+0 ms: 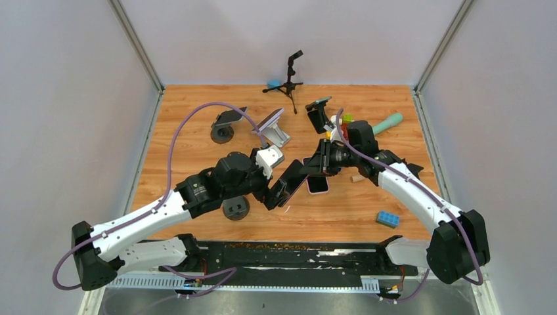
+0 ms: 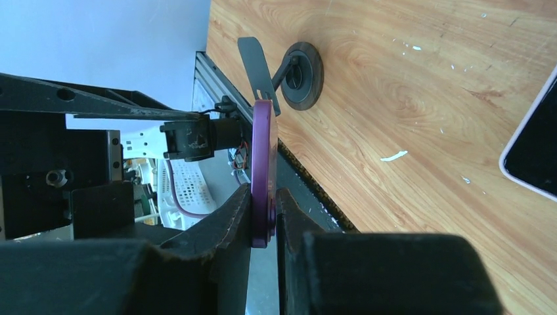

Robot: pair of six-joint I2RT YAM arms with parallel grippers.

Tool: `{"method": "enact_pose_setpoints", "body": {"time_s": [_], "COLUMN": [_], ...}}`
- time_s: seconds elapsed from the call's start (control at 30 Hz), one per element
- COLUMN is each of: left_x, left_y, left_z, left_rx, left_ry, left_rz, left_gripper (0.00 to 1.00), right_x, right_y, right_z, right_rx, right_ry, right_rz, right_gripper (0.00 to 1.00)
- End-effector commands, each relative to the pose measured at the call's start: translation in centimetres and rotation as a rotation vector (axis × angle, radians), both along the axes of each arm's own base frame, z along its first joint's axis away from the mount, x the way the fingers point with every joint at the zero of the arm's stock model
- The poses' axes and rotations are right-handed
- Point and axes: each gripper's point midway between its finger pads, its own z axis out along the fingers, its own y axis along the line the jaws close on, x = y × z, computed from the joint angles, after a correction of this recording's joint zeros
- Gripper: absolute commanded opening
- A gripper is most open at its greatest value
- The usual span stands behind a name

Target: Remove the phone from the phone stand

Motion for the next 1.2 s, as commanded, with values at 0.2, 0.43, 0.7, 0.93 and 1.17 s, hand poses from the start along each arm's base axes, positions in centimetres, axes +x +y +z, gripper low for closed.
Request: {"method": "enact_pose_setpoints", "body": {"time_s": [0.2,0.43,0.7,0.93,1.17], "left_x": [-0.3,-0.3,-0.2,-0.3,-0.3], "left_y": [-0.1,-0.2,-0.5,-0.9,-0.9], "left_z": [-1.4,-2.1,-2.8,-3.5,-4.2], "left_rx": [-0.048,-0.047,-0.048,-0.04,-0.024], "left_ry": [0.035,0.046,0.059,0.074,0.081], "left_rz": [0.024,0.031,0.028,0.021,0.018], "left_gripper": [1.0,1.0,1.0,1.0,1.0], "right_x": [-2.0,-2.8,-3.5,-3.8,-3.9], "right_y": [1.4,2.1,2.5,3.0,3.1], "right_z": [2.7,4.0,3.9,4.0,3.8], "right_rx": [0.122,0.182,0.209,0.229,0.229], "right_ry": [-0.105,-0.123,-0.119,-0.107,-0.091], "right_rz": [0.091,0.124,0.173,0.195,0.201], "right_gripper": [0.0,0.0,0.0,0.0,0.0]}}
